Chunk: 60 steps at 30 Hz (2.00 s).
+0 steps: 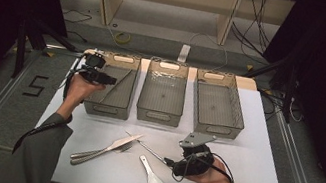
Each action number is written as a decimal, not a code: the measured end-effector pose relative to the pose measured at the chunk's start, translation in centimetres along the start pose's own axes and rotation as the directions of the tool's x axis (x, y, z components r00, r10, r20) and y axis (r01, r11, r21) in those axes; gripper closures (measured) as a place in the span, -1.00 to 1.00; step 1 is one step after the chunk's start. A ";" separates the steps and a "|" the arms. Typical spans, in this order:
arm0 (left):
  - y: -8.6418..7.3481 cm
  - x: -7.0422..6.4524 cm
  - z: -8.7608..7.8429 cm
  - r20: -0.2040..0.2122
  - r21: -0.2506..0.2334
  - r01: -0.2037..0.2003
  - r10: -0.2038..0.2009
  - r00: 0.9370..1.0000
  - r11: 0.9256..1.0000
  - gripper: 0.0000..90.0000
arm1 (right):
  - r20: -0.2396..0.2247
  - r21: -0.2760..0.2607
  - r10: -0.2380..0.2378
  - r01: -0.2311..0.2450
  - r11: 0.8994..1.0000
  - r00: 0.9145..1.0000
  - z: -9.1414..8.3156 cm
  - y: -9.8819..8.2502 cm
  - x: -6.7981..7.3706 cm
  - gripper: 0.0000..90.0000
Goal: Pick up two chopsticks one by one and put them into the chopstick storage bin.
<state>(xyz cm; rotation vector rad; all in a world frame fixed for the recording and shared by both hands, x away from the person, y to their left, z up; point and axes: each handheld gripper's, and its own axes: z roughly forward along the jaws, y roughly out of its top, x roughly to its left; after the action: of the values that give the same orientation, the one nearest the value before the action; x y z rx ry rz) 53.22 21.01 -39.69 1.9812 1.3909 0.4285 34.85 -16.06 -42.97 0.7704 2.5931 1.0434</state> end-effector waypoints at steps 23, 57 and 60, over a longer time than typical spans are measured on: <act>-6.4 -6.9 -7.3 0.143 -0.247 -0.086 0.124 0.982 0.965 -0.61 | -0.058 0.336 -0.067 0.082 0.938 0.996 3.1 2.7 -0.5 -0.29; -12.9 -9.4 -8.1 0.234 -0.241 -0.140 0.197 0.952 0.960 -0.65 | -0.122 0.500 -0.135 0.178 0.847 0.983 5.9 2.7 0.0 0.46; -13.0 -9.6 -8.2 0.234 -0.247 -0.144 0.203 0.951 0.958 -0.65 | -0.128 0.505 -0.137 0.183 0.843 0.982 6.1 2.7 0.1 0.53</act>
<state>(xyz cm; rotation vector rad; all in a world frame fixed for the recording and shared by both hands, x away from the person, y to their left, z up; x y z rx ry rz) 35.53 17.66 -41.64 1.8998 0.9645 0.3754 38.20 -10.88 -45.48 0.6010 2.9911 0.3282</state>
